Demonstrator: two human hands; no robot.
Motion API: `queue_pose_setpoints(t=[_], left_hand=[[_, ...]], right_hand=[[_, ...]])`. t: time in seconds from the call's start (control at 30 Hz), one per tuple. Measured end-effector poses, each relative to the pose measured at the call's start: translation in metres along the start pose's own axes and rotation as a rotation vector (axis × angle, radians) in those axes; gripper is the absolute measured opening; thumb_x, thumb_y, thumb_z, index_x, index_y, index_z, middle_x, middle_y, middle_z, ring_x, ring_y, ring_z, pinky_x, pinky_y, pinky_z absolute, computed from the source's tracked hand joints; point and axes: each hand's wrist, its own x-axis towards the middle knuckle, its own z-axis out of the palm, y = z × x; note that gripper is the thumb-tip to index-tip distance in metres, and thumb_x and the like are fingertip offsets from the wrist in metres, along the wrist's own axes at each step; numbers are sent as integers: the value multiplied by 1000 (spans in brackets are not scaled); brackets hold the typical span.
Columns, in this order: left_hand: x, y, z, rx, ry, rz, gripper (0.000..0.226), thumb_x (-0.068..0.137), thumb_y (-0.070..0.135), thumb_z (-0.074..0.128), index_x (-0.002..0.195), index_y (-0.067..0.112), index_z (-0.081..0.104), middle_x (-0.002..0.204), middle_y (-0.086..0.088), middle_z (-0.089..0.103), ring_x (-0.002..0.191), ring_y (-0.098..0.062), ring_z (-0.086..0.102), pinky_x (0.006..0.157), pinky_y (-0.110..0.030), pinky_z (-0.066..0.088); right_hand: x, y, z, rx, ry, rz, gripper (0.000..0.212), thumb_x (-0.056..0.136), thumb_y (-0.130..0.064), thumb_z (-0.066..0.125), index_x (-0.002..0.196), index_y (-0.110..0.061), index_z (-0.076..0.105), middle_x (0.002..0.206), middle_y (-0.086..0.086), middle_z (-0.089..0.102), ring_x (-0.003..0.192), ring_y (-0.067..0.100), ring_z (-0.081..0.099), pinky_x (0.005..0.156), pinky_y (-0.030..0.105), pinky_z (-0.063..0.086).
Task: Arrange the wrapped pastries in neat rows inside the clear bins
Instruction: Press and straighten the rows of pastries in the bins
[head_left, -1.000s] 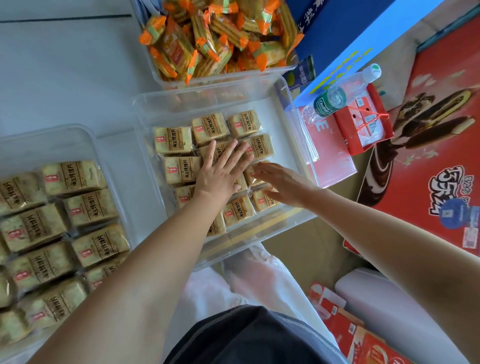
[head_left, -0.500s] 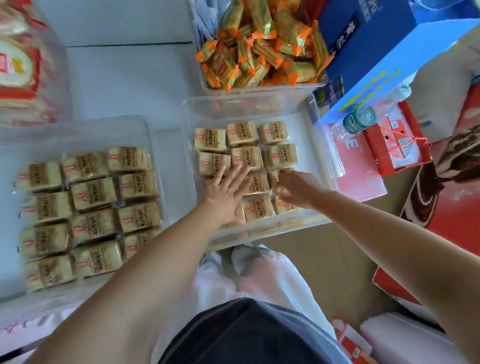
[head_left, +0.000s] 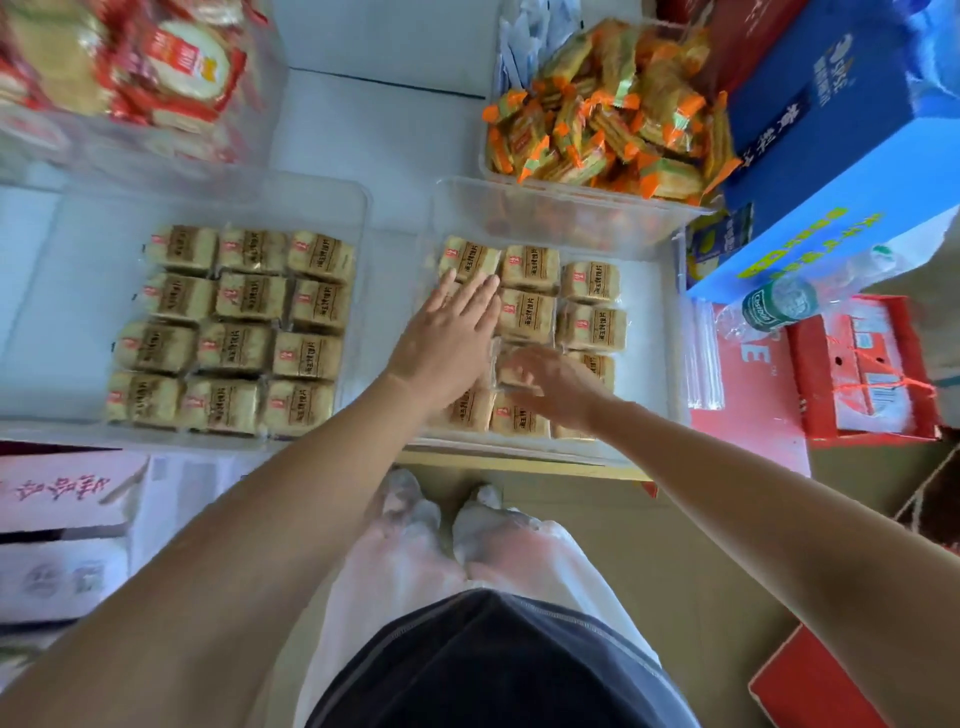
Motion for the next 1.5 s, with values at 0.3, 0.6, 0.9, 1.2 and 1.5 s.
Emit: queue_pose_setpoints(t=[0.3, 0.6, 0.9, 1.2, 1.5], left_hand=[[-65, -14, 20, -193, 64, -361, 60, 104, 32, 20, 152, 12, -10, 160, -5, -15, 148, -20, -14, 121, -41, -8], [-68, -11, 31, -192, 123, -378, 60, 101, 32, 14, 153, 9, -5, 162, -6, -6, 149, -18, -5, 122, -43, -3], [-69, -11, 28, -222, 115, -376, 59, 104, 31, 17, 153, 10, -9, 160, -5, -13, 148, -18, -10, 122, -43, -4], [-69, -10, 29, -190, 90, -377, 60, 103, 33, 14, 153, 8, -10, 161, -7, -15, 149, -20, -9, 121, -45, -2], [-70, -15, 26, -262, 104, -386, 56, 101, 35, 5, 149, 12, -9, 159, -5, -13, 149, -21, -9, 122, -41, -3]], right_hand=[[28, -27, 14, -209, 63, -54, 54, 87, -44, 60, 130, -15, 46, 135, 4, 38, 120, 19, 40, 77, 26, 45], [42, -28, 20, -117, 43, -85, 65, 79, -36, 71, 134, -15, 46, 139, 4, 36, 125, 21, 33, 102, 36, 40], [34, -14, 15, -481, -195, -388, 93, 79, -56, 63, 151, -30, 10, 159, 2, -1, 145, 23, -1, 116, 48, 6], [55, -25, 5, -669, -166, -506, 72, 79, -39, 69, 141, -42, 33, 152, 10, 26, 138, 32, 26, 109, 52, 30], [45, -4, 1, -545, -158, -508, 79, 88, -41, 57, 150, -32, 9, 159, 1, 3, 146, 20, 3, 114, 41, 4]])
